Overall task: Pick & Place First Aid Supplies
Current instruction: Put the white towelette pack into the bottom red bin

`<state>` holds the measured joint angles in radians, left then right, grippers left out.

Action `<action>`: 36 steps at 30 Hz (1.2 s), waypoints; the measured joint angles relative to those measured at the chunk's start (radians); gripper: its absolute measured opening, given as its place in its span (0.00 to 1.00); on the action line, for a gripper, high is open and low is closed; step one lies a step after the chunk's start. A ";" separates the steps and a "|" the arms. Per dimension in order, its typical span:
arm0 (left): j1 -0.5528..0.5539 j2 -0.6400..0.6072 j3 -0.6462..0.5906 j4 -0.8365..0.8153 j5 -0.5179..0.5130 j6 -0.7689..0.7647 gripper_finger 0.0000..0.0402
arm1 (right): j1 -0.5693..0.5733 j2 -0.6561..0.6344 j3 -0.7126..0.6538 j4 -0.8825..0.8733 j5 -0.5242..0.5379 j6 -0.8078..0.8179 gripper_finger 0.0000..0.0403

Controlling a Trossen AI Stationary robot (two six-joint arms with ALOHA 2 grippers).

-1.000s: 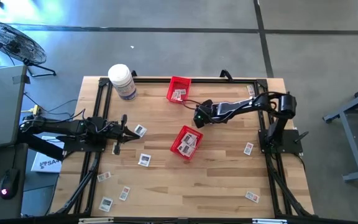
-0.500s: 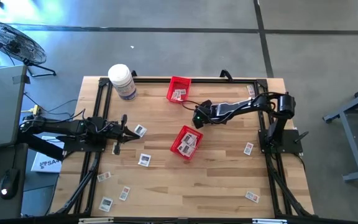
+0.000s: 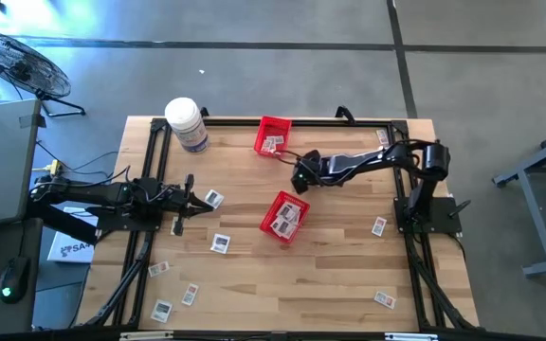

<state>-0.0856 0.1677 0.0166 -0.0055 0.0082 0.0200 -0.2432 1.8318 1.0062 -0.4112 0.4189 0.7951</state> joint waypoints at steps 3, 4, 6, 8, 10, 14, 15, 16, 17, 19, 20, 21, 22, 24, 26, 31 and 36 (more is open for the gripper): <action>0.000 0.000 0.000 0.000 0.000 0.000 0.05 | -0.001 -0.005 0.018 0.003 0.006 -0.019 0.00; 0.000 0.000 0.000 0.000 0.000 0.000 0.05 | -0.001 -0.004 0.022 0.006 0.005 -0.029 0.00; 0.000 0.000 0.000 0.000 0.000 0.000 0.05 | 0.000 -0.004 0.029 0.004 0.005 -0.036 0.00; 0.000 0.000 0.000 0.000 0.000 0.000 0.05 | 0.000 -0.005 0.036 0.005 0.009 -0.036 0.00; 0.000 0.000 0.000 0.000 0.000 0.000 0.05 | 0.000 -0.005 0.038 0.001 0.015 -0.037 0.01; 0.000 0.000 0.000 0.000 0.000 0.000 0.05 | 0.001 -0.005 0.038 0.005 0.012 -0.039 0.05; 0.000 0.000 0.000 0.000 0.000 0.000 0.05 | 0.001 -0.005 0.038 0.005 0.013 -0.042 0.07; 0.000 0.000 0.000 0.000 0.000 0.000 0.05 | 0.001 -0.001 0.038 0.006 0.017 -0.043 0.10; 0.000 0.000 0.000 0.000 0.000 0.000 0.05 | 0.001 0.003 0.038 0.005 0.021 -0.044 0.12; 0.000 0.000 0.000 0.000 0.000 0.000 0.05 | 0.001 0.017 0.038 0.004 0.031 -0.044 0.18; 0.000 0.000 0.000 0.000 0.000 0.000 0.05 | -0.002 0.023 0.038 0.002 0.033 -0.039 0.20; 0.000 0.000 0.000 0.000 0.000 0.000 0.05 | -0.004 0.029 0.038 0.001 0.033 -0.034 0.23; 0.000 0.000 0.000 0.000 0.000 0.000 0.05 | -0.005 0.035 0.038 0.001 0.037 -0.026 0.25; 0.000 0.000 0.000 0.000 0.000 0.000 0.05 | -0.005 0.041 0.038 -0.007 0.047 -0.002 0.29; 0.000 0.000 0.000 0.000 0.000 0.000 0.05 | -0.005 0.043 0.038 -0.031 0.053 0.041 0.31; 0.000 0.000 0.000 0.000 0.000 0.000 0.05 | 0.002 0.043 0.038 -0.071 0.093 0.104 0.32; 0.000 0.000 0.000 0.000 0.000 0.000 0.05 | 0.004 0.043 0.038 -0.088 0.054 0.197 0.32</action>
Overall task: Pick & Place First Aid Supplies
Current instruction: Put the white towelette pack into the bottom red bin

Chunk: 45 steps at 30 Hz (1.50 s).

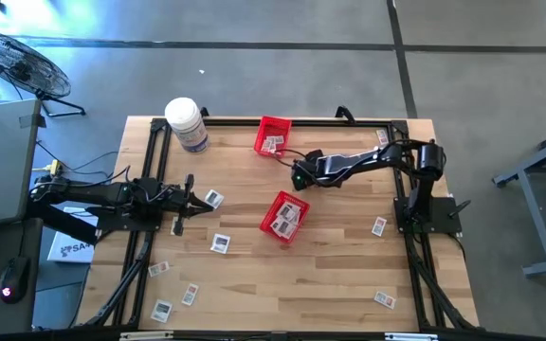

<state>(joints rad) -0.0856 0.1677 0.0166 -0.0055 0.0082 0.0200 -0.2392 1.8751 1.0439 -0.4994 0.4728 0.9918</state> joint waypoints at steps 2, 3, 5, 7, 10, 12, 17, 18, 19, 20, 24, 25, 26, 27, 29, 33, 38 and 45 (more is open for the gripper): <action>0.000 0.000 0.000 0.000 0.000 0.000 0.05 | 0.006 0.000 0.000 -0.011 0.005 0.026 0.32; 0.000 0.000 0.000 0.000 0.000 0.000 0.05 | 0.006 0.000 0.000 -0.020 0.012 0.035 0.32; 0.000 0.000 0.000 0.000 0.000 0.000 0.05 | 0.007 0.004 0.000 -0.030 0.014 0.055 0.32; 0.000 0.000 0.000 0.000 0.000 0.000 0.05 | 0.007 0.014 0.002 -0.036 0.011 0.066 0.32; 0.000 0.000 0.000 0.000 0.000 0.000 0.05 | 0.003 0.045 0.006 -0.030 -0.001 0.068 0.32; 0.000 0.000 0.000 0.000 0.000 0.000 0.05 | 0.001 0.061 0.007 -0.026 -0.009 0.079 0.31; 0.000 0.000 0.000 0.000 0.000 0.000 0.05 | 0.002 0.071 0.007 -0.016 -0.010 0.083 0.25; 0.000 0.000 0.000 0.000 0.000 0.000 0.05 | 0.002 0.072 0.007 -0.013 -0.014 0.081 0.22; 0.000 0.000 0.000 0.000 0.000 0.000 0.05 | 0.001 0.072 0.007 -0.010 -0.019 0.078 0.20; 0.000 0.000 0.000 0.000 0.000 0.000 0.05 | -0.001 0.072 0.007 -0.007 -0.026 0.077 0.18; 0.000 0.000 0.000 0.000 0.000 0.000 0.05 | -0.002 0.072 0.007 0.003 -0.039 0.074 0.08; 0.000 0.000 0.000 0.000 0.000 0.000 0.05 | -0.002 0.072 0.006 0.006 -0.043 0.073 0.06; 0.000 0.000 0.000 0.000 0.000 0.000 0.05 | -0.002 0.072 0.006 0.008 -0.046 0.073 0.04; 0.000 0.000 0.000 0.000 0.000 0.000 0.05 | -0.002 0.072 0.006 0.010 -0.048 0.073 0.03; 0.000 0.000 0.000 0.000 0.000 0.000 0.05 | -0.002 0.072 0.006 0.011 -0.052 0.073 0.01; 0.000 0.000 0.000 0.000 0.000 0.000 0.05 | -0.002 0.072 0.006 0.015 -0.053 0.073 0.01; 0.000 0.000 0.000 0.000 0.000 0.000 0.05 | -0.003 0.071 0.012 0.023 -0.052 0.025 0.00; 0.000 0.000 0.000 0.000 0.000 0.000 0.05 | -0.002 0.034 0.051 0.006 -0.040 -0.045 0.00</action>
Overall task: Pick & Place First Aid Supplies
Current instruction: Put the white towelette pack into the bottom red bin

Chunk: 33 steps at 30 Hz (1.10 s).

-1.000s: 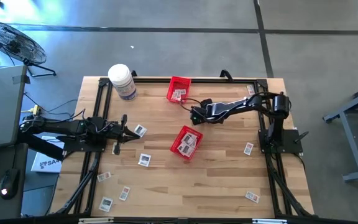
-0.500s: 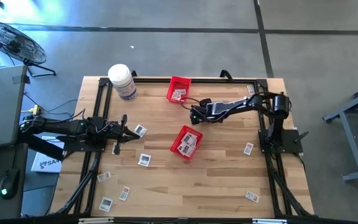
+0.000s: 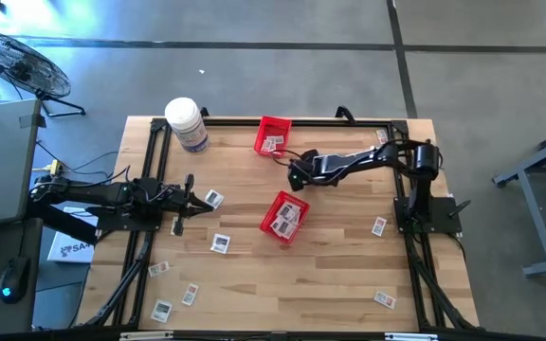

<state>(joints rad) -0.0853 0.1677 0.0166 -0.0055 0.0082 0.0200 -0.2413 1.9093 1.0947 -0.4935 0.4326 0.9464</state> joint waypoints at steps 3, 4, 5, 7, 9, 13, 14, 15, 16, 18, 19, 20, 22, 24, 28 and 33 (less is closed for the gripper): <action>0.000 0.000 0.000 0.000 0.000 0.000 0.05 | 0.000 -0.028 0.019 0.015 0.004 -0.053 0.00; 0.000 0.000 0.000 0.000 0.000 0.000 0.05 | 0.000 -0.035 0.029 0.023 0.009 -0.079 0.00; 0.000 0.000 0.000 0.000 0.000 0.000 0.05 | 0.000 -0.036 0.039 0.031 0.011 -0.104 0.00; 0.000 0.000 0.000 0.000 0.000 0.000 0.05 | 0.000 -0.034 0.059 0.040 0.005 -0.144 0.00; 0.000 0.000 0.000 0.000 0.000 0.000 0.05 | 0.000 -0.033 0.072 0.045 0.010 -0.171 0.00; 0.000 0.000 0.000 0.000 0.000 0.000 0.05 | 0.001 -0.034 0.115 0.063 0.040 -0.230 0.00; 0.000 0.000 0.000 0.000 0.000 0.000 0.05 | 0.001 -0.034 0.125 0.062 0.049 -0.247 0.00; 0.000 0.000 0.000 0.000 0.000 0.000 0.05 | 0.001 -0.034 0.134 0.065 0.054 -0.255 0.00; 0.000 0.000 0.000 0.000 0.000 0.000 0.05 | 0.001 -0.034 0.142 0.065 0.062 -0.262 0.00; 0.000 0.000 0.000 0.000 0.000 0.000 0.05 | 0.001 -0.034 0.159 0.062 0.067 -0.281 0.00; 0.000 0.000 0.000 0.000 0.000 0.000 0.05 | 0.001 -0.035 0.167 0.065 0.068 -0.291 0.00; 0.000 0.000 0.000 0.000 0.000 0.000 0.05 | 0.001 -0.036 0.174 0.066 0.068 -0.298 0.00; 0.000 0.000 0.000 0.000 0.000 0.000 0.05 | 0.001 -0.036 0.187 0.066 0.072 -0.318 0.00; 0.000 0.000 0.000 0.000 0.000 0.000 0.05 | 0.001 -0.036 0.199 0.080 0.076 -0.357 0.00; 0.000 0.000 0.000 0.000 0.000 0.000 0.05 | -0.003 -0.037 0.212 0.222 0.091 -0.532 0.00; 0.000 0.000 0.000 0.000 0.000 0.000 0.05 | -0.025 -0.039 0.183 0.514 0.082 -0.767 0.00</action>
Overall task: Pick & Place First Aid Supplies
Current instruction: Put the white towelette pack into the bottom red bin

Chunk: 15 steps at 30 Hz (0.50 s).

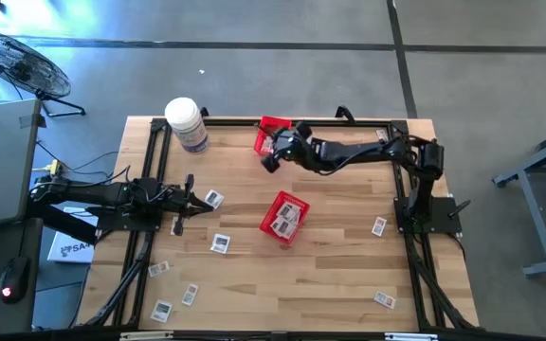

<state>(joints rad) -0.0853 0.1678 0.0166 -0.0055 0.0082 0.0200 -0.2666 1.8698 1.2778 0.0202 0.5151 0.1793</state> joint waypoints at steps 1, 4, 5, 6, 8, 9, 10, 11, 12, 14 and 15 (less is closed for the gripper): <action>0.000 0.000 0.000 0.000 0.000 0.000 0.05 | -0.008 0.000 -0.008 0.040 -0.006 -0.021 0.00; 0.000 0.000 0.000 0.000 0.000 0.000 0.05 | -0.039 0.000 -0.024 0.086 -0.012 -0.028 0.00; 0.000 0.000 0.000 0.000 0.000 0.000 0.05 | -0.051 0.000 -0.030 0.090 -0.012 -0.028 0.00; 0.000 0.000 0.000 0.000 0.000 0.000 0.05 | -0.063 0.000 -0.039 0.096 -0.016 -0.028 0.00; 0.000 0.000 0.000 0.000 0.000 0.000 0.05 | -0.087 0.000 -0.066 0.118 -0.053 -0.028 0.00; 0.000 0.000 0.000 0.000 0.000 0.000 0.05 | -0.099 0.000 -0.082 0.139 -0.081 -0.028 0.00; 0.000 0.000 0.000 0.000 0.000 0.000 0.05 | -0.110 0.000 -0.097 0.161 -0.106 -0.028 0.00; 0.000 0.000 0.000 0.000 0.000 0.000 0.05 | -0.117 0.000 -0.112 0.185 -0.122 -0.026 0.00; 0.000 0.000 0.000 0.000 0.000 0.000 0.05 | -0.123 0.000 -0.126 0.207 -0.134 -0.027 0.00; 0.000 0.000 0.000 0.000 0.000 0.000 0.05 | -0.127 0.000 -0.147 0.240 -0.141 -0.033 0.00; 0.000 0.000 0.000 0.000 0.000 0.000 0.05 | -0.127 0.000 -0.151 0.246 -0.141 -0.034 0.00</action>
<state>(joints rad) -0.0855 0.1679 0.0166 -0.0055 0.0082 0.0200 -0.3937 1.8700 1.1267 0.2666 0.3736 0.1451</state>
